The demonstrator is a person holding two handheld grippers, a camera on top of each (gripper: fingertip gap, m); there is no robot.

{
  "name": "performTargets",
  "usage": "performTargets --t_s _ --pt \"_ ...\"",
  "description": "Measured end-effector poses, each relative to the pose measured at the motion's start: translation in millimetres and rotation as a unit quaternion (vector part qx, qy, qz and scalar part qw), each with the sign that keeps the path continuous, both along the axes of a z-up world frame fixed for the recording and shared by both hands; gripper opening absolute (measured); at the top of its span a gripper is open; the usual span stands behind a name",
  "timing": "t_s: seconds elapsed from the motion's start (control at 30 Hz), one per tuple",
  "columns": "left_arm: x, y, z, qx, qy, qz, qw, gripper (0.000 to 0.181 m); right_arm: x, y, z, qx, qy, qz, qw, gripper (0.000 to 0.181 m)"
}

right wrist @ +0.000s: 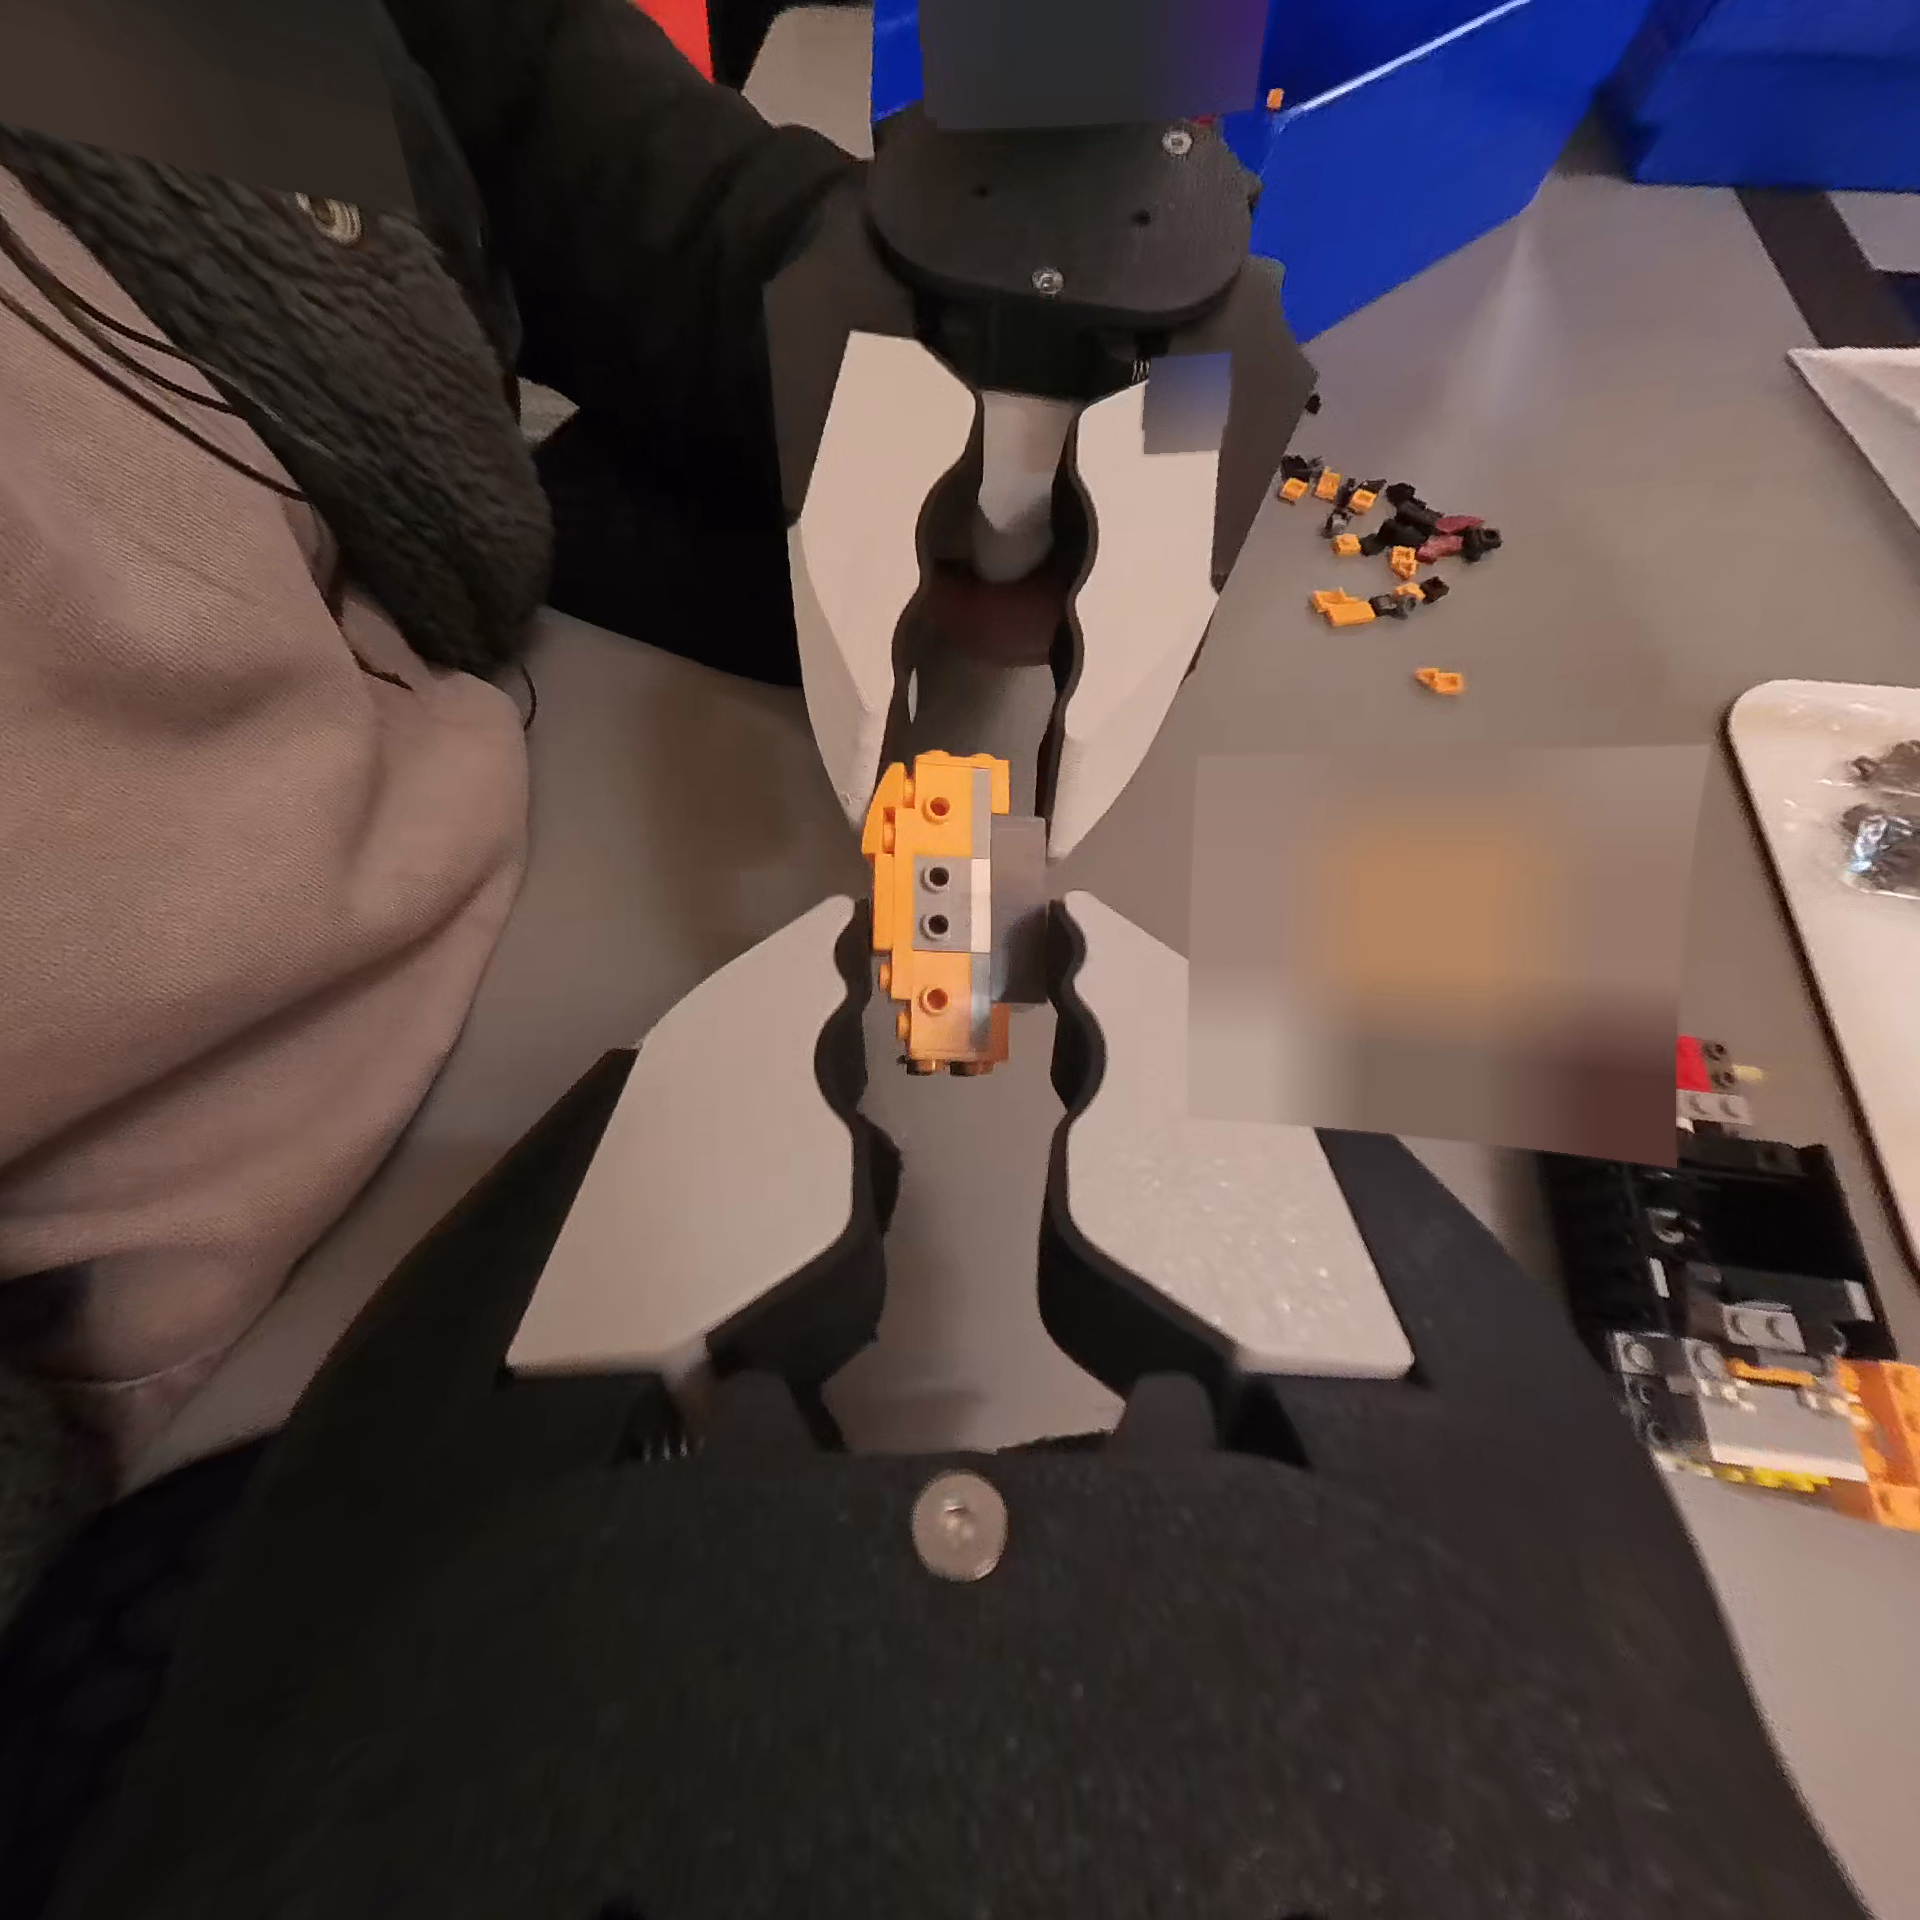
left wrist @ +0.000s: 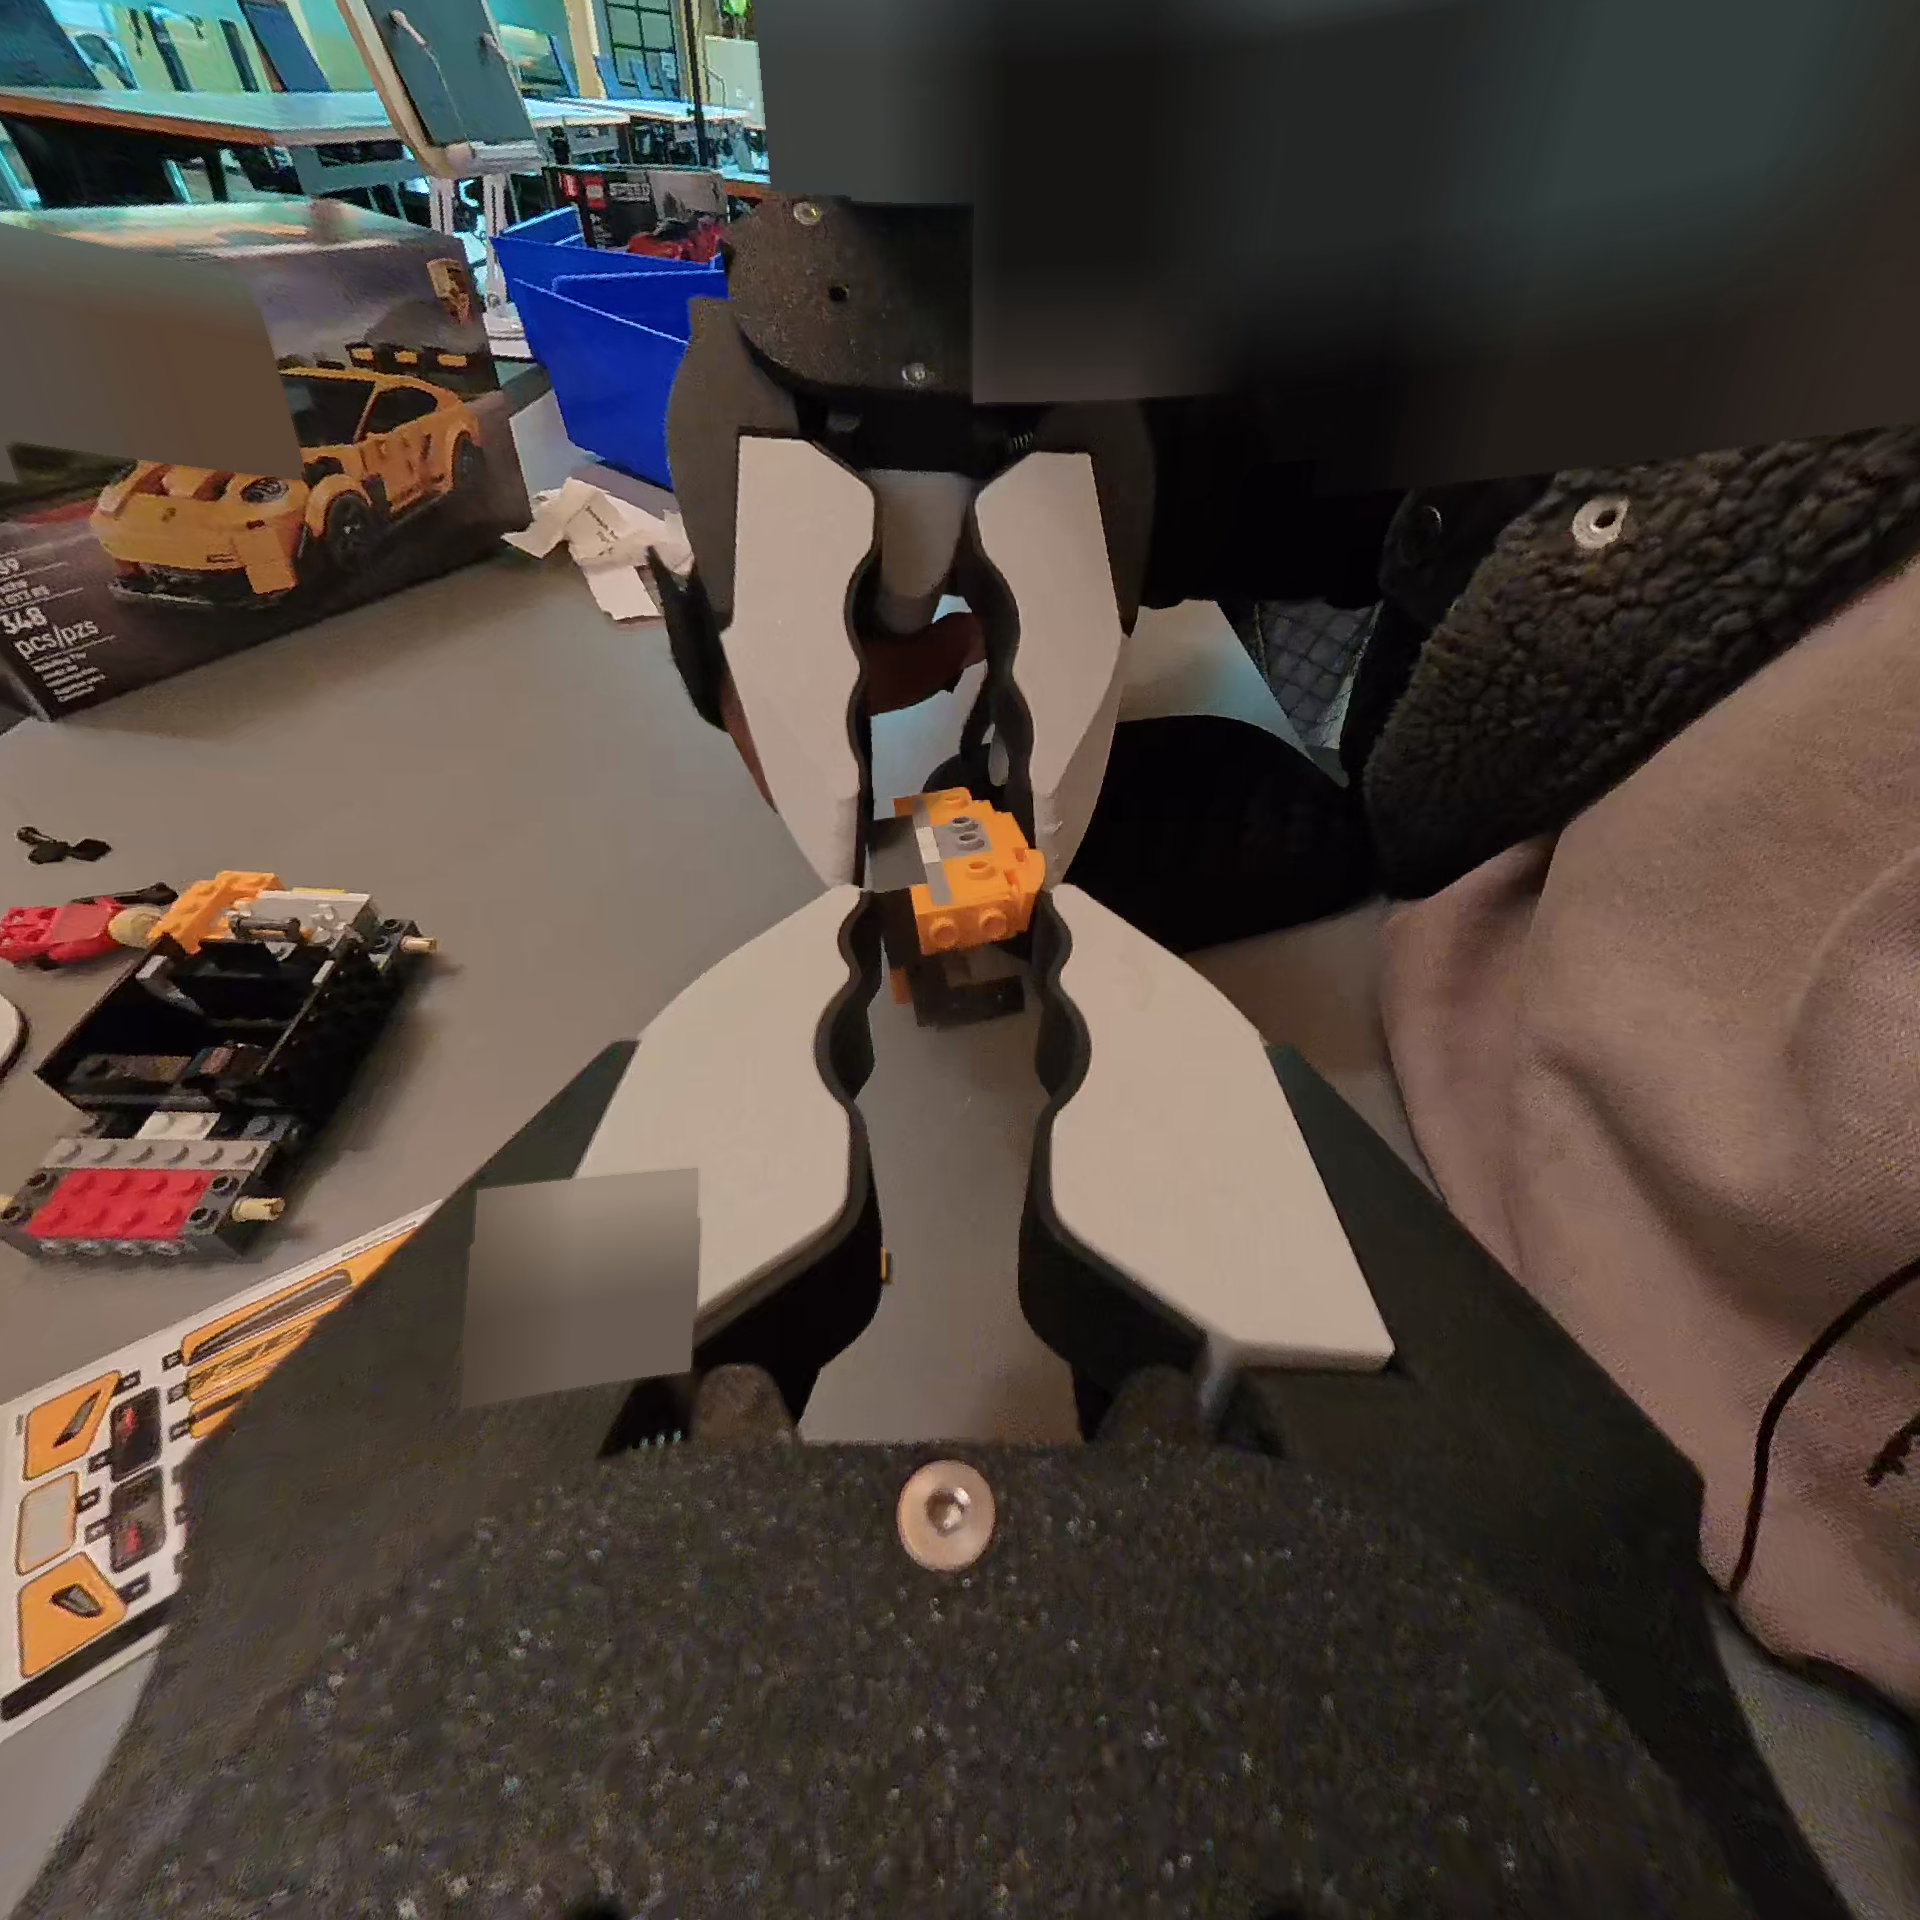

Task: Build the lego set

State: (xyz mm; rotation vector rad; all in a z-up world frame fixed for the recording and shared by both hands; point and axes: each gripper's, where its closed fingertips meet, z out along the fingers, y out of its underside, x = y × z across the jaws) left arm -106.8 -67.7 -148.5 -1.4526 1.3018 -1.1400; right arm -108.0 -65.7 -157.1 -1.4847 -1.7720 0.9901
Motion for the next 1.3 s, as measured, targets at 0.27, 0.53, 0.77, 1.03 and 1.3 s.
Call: performTargets --t_s 0.27,0.53,0.77,1.03,1.3 --pt "0 1 4 -0.009 -0.026 -0.001 1.0 0.029 -1 2 -1 0.104 -0.011 -0.033 0.994 0.032" --pt "-1 2 10 0.014 -0.038 0.013 0.999 0.029 -3 6 1 0.184 -0.011 -0.086 0.979 0.031" --pt "-1 0 15 0.045 -0.048 0.02 0.998 0.029 -6 5 3 0.164 0.032 -0.122 0.978 0.031" --pt "-2 3 21 0.024 -0.072 0.028 0.997 0.03 -10 6 7 0.124 0.081 -0.151 0.977 0.031" --pt "-3 5 25 0.005 -0.094 0.032 0.995 0.03 -13 8 10 0.114 0.105 -0.16 0.975 0.031"
